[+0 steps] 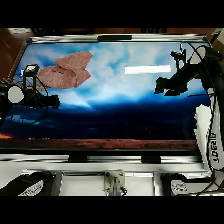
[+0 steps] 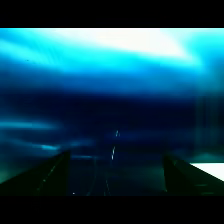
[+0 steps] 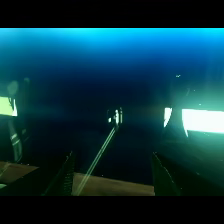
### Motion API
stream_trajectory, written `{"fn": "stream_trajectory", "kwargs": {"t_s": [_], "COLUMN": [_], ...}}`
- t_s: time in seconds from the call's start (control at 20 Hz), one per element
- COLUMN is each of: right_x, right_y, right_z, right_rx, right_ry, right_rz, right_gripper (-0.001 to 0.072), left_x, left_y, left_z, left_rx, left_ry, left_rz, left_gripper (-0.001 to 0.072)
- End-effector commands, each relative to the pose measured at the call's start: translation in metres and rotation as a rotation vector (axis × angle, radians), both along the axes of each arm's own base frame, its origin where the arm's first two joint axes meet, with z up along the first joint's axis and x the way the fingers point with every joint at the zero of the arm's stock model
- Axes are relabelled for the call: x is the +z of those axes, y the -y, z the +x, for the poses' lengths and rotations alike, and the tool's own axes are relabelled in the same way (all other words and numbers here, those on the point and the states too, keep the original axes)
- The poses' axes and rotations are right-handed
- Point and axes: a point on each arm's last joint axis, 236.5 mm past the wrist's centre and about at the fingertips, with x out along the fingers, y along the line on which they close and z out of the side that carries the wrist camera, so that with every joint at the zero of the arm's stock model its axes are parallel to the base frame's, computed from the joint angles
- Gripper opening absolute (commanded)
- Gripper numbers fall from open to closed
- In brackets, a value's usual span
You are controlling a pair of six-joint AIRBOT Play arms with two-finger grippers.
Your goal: Fold the shirts.
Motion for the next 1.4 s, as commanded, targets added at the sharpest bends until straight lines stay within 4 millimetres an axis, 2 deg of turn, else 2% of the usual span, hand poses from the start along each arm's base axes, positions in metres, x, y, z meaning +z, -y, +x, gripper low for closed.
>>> {"fn": "stream_trajectory", "kwargs": {"t_s": [0.0, 0.75, 0.95, 1.1, 1.2, 1.3, 1.35], "right_x": [0.0, 0.0, 0.001, 0.003, 0.004, 0.004, 0.004], "right_y": [-0.001, -0.001, -0.003, -0.012, -0.013, -0.013, -0.013], "right_z": [0.0, 0.0, 0.0, -0.001, -0.001, -0.001, -0.002], "right_rx": [0.001, 0.001, -0.007, -0.002, 0.001, 0.005, 0.006], "right_ry": [0.001, 0.001, -0.003, -0.003, -0.002, -0.001, -0.008], "right_rz": [0.0, 0.0, 0.012, 0.052, 0.057, 0.057, 0.057], "right_gripper": [0.0586, 0.0586, 0.0586, 0.0586, 0.0586, 0.0586, 0.0586], "left_x": [0.0, 0.0, 0.023, 0.053, 0.066, 0.065, 0.059], "left_y": [0.0, 0.003, 0.037, 0.06, 0.062, 0.058, 0.051], "left_z": [0.0, 0.001, 0.041, 0.074, 0.083, 0.089, 0.095], "left_rx": [0.0, 0.001, 0.039, 0.085, 0.084, 0.039, 0.075], "left_ry": [0.0, 0.003, 0.181, 0.339, 0.399, 0.427, 0.411], "left_rz": [0.0, -0.013, -0.203, -0.373, -0.397, -0.345, -0.352], "left_gripper": [0.0707, 0.0707, 0.0708, 0.0707, 0.0708, 0.0702, 0.069]}}
